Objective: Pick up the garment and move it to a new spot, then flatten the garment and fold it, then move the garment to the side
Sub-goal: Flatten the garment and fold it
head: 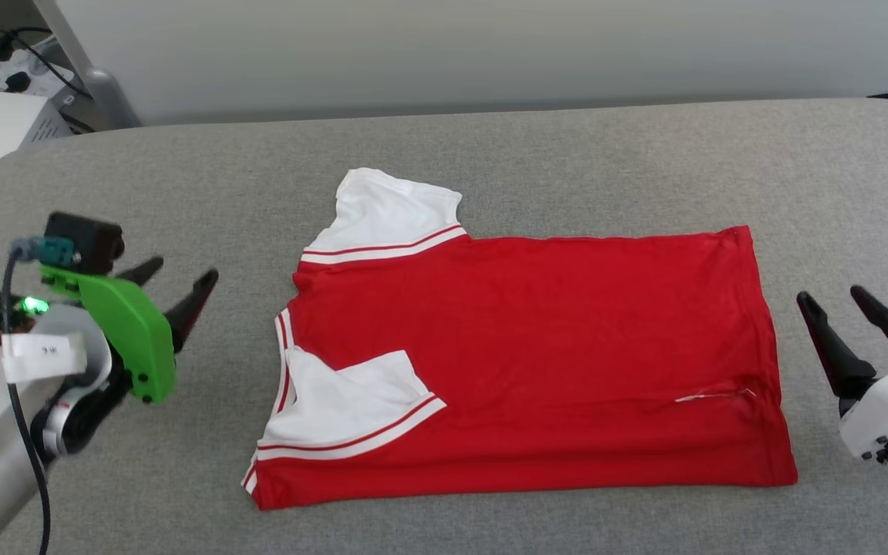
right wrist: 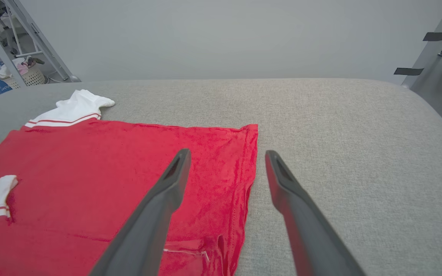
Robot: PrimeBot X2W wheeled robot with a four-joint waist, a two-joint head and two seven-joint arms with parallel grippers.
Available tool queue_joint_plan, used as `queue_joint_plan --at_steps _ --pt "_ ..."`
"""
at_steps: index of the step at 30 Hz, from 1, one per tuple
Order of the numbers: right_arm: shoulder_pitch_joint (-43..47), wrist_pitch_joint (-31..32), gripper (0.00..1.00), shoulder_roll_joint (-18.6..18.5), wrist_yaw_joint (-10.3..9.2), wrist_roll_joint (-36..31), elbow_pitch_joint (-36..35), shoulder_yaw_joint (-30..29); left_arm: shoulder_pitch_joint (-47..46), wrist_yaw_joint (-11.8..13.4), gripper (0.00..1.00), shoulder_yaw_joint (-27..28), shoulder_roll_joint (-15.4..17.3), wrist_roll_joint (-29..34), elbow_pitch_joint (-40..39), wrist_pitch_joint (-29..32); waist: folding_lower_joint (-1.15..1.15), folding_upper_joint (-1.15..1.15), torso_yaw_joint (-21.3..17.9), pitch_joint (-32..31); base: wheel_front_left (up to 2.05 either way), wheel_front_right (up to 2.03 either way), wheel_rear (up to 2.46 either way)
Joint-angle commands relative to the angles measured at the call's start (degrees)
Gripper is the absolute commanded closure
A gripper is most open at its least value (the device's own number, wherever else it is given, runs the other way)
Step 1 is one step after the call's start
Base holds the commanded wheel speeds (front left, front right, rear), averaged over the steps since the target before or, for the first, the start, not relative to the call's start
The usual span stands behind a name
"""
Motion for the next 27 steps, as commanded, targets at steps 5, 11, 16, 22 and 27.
queue_joint_plan --at_steps 5,11,16,22,27 --pt "-1.8 -5.4 0.00 5.0 -0.03 -5.9 -4.5 -4.7 -7.9 1.4 0.00 2.4 -2.0 3.0 2.1 -1.5 0.00 0.00 -2.5 4.0 0.00 0.00 0.00" --pt "-3.0 -8.4 0.00 9.0 -0.03 -11.4 -9.7 -5.8 -17.0 -0.8 0.00 3.1 -5.7 4.8 7.0 1.5 0.00 0.00 -5.4 9.3 0.00 0.00 0.00" --pt "-4.1 -9.1 0.00 10.9 -0.03 -13.3 -12.6 -5.2 -24.6 -4.2 0.00 2.2 -9.2 4.7 12.6 8.6 0.00 0.00 -7.5 13.7 0.00 0.00 0.00" --pt "-5.8 -9.1 0.00 12.0 -0.03 -14.2 -14.0 -4.6 -32.8 -7.6 0.00 -1.0 -12.6 5.3 18.3 19.7 0.00 0.00 -9.2 18.3 0.00 0.00 0.00" --pt "-7.6 -9.6 0.00 12.2 -0.03 -14.6 -14.2 -4.3 -37.1 -8.9 0.00 -3.3 -14.6 3.1 21.9 30.6 0.00 0.00 -10.5 22.2 0.00 0.00 0.00"
